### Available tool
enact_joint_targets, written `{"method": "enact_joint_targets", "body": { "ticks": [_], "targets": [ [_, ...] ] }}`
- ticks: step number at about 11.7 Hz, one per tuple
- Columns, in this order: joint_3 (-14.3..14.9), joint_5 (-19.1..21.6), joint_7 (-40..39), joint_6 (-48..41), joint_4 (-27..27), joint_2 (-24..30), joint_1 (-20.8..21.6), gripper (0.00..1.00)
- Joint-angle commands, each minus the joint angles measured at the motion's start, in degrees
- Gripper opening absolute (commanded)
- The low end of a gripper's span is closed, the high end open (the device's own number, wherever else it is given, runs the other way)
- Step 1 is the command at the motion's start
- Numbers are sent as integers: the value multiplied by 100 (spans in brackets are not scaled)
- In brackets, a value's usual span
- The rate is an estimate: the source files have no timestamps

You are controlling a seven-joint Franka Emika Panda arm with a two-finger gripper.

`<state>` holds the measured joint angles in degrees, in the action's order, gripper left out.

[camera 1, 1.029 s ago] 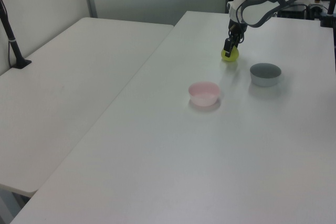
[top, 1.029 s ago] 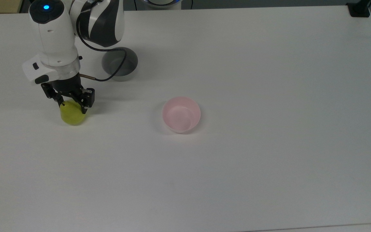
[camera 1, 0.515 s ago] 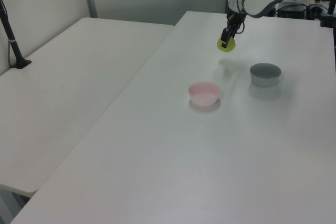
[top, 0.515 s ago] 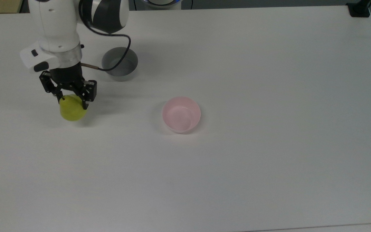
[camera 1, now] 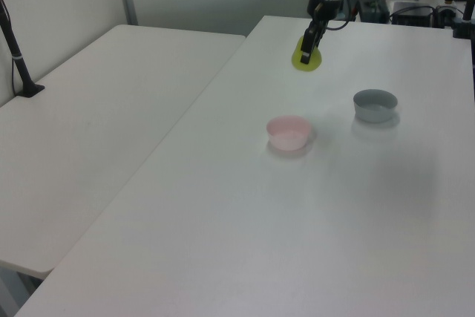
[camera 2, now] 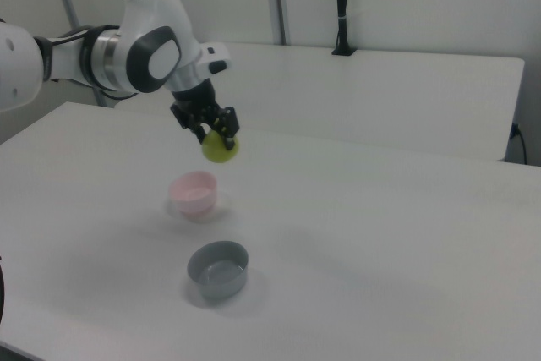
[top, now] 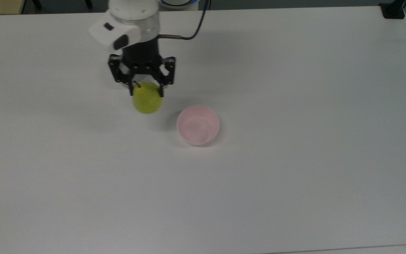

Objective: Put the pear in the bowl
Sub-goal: 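Lift the pear and carry it over the pink bowl, then lower the pear into the pink bowl and open the gripper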

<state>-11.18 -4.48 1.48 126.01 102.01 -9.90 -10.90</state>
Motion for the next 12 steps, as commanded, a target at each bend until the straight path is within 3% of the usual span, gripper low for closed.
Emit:
{"method": "enact_joint_targets", "body": {
  "ticks": [1, 5, 12],
  "targets": [
    [-498, 17, 545, -42, 100, 23, 0, 3],
    [-587, -97, 801, 291, 135, -319, 377, 3],
    [-587, -1010, 1503, 933, 223, -1022, 571, 3]
  ]
}}
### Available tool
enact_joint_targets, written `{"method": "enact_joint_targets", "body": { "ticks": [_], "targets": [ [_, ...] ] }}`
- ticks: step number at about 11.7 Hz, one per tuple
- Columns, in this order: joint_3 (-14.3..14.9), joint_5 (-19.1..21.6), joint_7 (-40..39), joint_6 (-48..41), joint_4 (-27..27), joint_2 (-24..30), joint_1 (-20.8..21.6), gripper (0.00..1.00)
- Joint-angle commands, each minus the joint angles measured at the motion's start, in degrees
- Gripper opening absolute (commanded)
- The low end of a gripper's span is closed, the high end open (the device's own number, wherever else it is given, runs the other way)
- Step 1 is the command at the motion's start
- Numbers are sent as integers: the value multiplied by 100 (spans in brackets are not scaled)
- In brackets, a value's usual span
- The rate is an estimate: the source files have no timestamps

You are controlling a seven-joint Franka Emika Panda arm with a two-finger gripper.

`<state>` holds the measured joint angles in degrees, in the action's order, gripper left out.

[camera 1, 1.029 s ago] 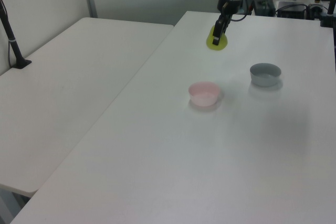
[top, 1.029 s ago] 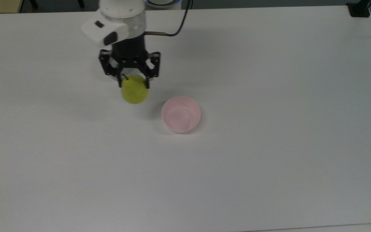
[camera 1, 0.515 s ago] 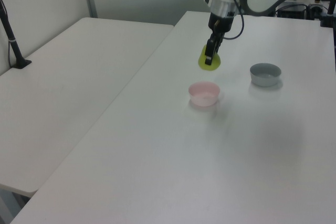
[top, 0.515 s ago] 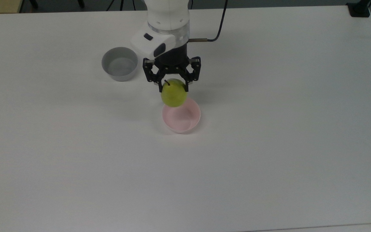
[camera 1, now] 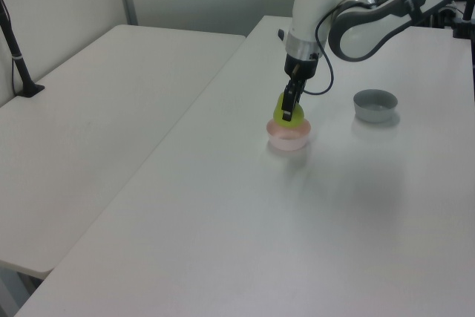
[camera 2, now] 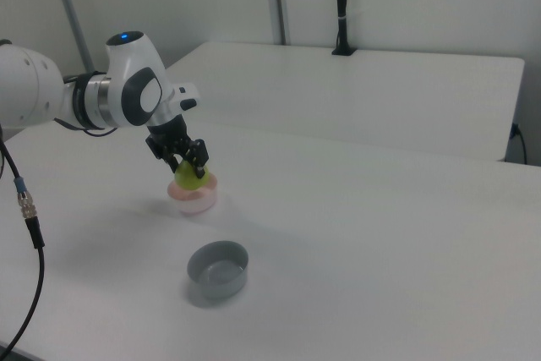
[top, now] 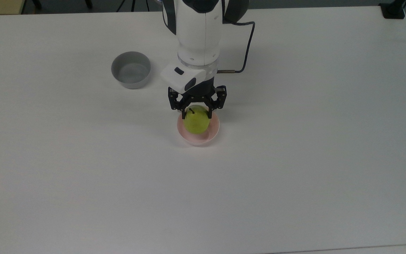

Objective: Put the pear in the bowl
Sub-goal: 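Lower the pear into the pink bowl and open the gripper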

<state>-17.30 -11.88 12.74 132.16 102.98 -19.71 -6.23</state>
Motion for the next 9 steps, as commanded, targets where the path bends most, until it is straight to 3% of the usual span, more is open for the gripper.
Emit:
{"method": "enact_joint_targets", "body": {
  "ticks": [1, 4, 5, 6, 7, 9],
  "targets": [
    [25, -375, 526, 345, 126, -120, 130, 3],
    [25, -832, 799, 389, 126, -332, 139, 5],
    [25, -833, 817, 416, 126, -332, 139, 14],
    [25, -833, 826, 407, 117, -323, 131, 28],
    [25, -833, 826, 390, 126, -323, 131, 55],
    [25, -807, 844, 346, 108, -280, 104, 93]
  ]
}}
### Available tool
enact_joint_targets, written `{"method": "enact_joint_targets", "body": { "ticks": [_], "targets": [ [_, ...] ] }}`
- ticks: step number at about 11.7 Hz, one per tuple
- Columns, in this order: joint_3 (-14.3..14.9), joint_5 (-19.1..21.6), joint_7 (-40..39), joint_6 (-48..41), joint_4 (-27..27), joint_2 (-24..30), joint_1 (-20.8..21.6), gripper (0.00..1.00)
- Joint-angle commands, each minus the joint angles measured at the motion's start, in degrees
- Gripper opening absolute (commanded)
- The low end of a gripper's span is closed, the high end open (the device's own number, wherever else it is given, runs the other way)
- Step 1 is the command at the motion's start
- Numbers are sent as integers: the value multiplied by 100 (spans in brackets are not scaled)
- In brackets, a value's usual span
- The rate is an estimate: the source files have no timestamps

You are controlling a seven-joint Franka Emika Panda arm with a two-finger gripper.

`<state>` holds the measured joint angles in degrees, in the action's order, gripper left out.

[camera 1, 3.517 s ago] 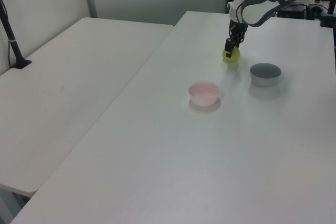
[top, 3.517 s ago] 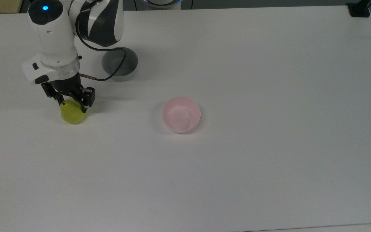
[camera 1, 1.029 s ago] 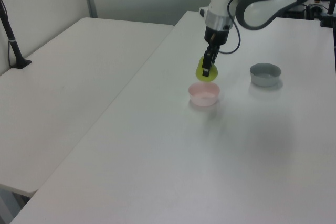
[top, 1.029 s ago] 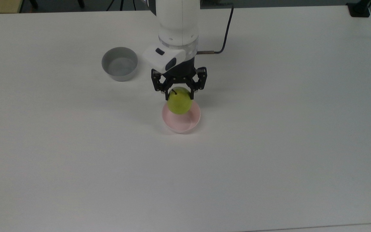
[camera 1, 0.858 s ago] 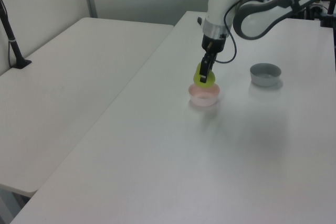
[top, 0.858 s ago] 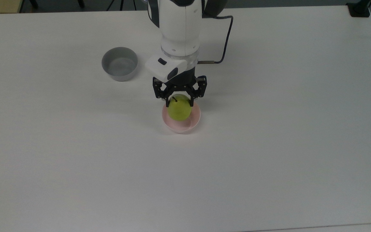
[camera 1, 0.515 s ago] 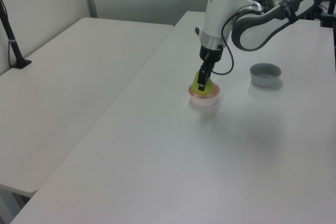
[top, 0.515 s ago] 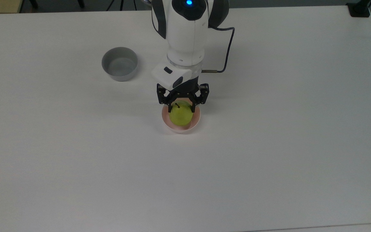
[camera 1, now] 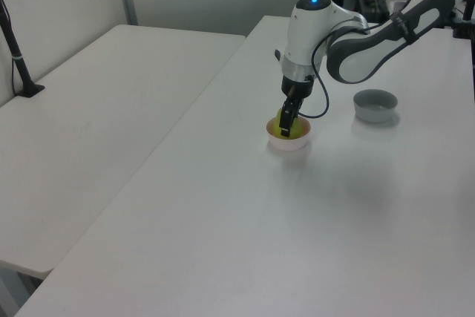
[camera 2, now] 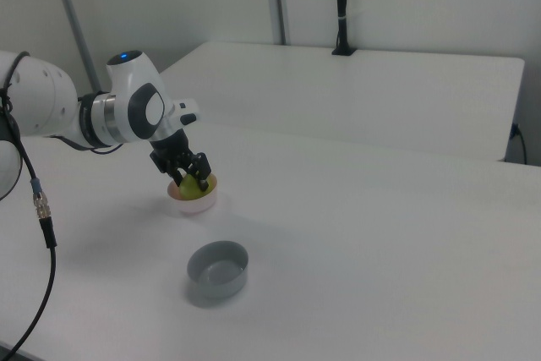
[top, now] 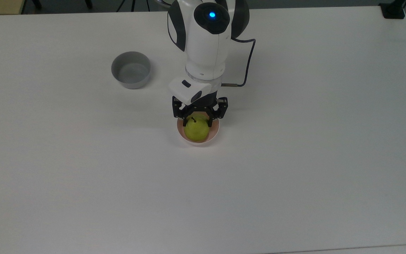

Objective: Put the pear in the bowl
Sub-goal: 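Lower the pear into the pink bowl and open the gripper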

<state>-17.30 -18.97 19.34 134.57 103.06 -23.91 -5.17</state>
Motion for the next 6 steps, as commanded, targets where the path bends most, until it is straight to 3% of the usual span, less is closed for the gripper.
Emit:
{"method": "enact_joint_targets", "body": {
  "ticks": [1, 6],
  "targets": [
    [25, -98, 280, 79, 92, 193, -1, 100],
    [25, -63, 333, -588, -22, 684, -18, 100]
  ]
}}
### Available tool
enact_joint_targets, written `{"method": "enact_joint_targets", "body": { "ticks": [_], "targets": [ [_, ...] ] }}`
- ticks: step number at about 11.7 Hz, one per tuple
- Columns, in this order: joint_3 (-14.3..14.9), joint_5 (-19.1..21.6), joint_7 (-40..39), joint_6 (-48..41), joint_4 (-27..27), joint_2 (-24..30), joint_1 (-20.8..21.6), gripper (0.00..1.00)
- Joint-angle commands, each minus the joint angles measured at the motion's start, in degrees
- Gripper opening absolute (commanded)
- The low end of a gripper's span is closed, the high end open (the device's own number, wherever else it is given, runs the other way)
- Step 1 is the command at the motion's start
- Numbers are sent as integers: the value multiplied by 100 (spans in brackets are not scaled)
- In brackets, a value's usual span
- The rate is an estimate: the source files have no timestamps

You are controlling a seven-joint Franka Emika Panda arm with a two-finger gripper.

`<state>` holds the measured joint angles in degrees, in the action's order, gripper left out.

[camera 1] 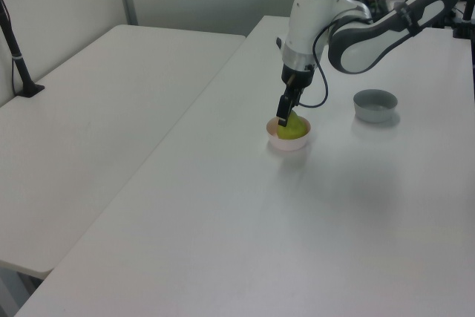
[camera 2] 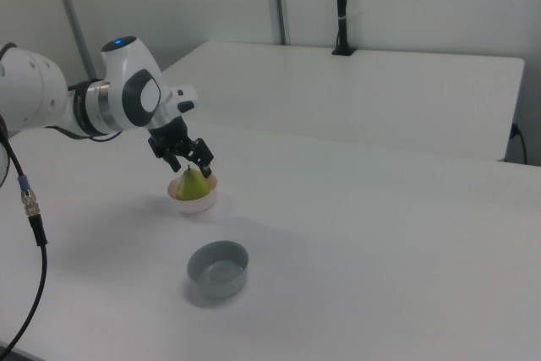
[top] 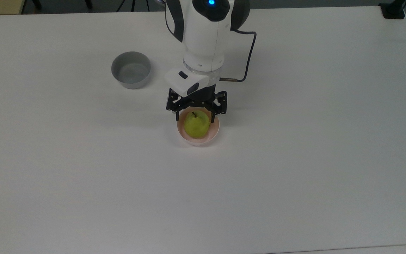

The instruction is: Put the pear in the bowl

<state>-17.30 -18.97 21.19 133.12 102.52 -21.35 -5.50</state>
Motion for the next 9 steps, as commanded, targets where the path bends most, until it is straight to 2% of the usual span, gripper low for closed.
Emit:
{"method": "enact_joint_targets", "body": {
  "ticks": [1, 4, 6, 7, 9],
  "targets": [
    [16, -54, 140, -662, -13, 595, 14, 100],
    [42, 208, 122, -1751, -215, 1140, -3, 100],
    [234, 743, -183, -2358, -302, 1562, -38, 100],
    [392, 1006, -603, -2839, -399, 1729, -64, 100],
    [1005, 1743, -1316, -3177, -426, 2177, -12, 100]
  ]
}}
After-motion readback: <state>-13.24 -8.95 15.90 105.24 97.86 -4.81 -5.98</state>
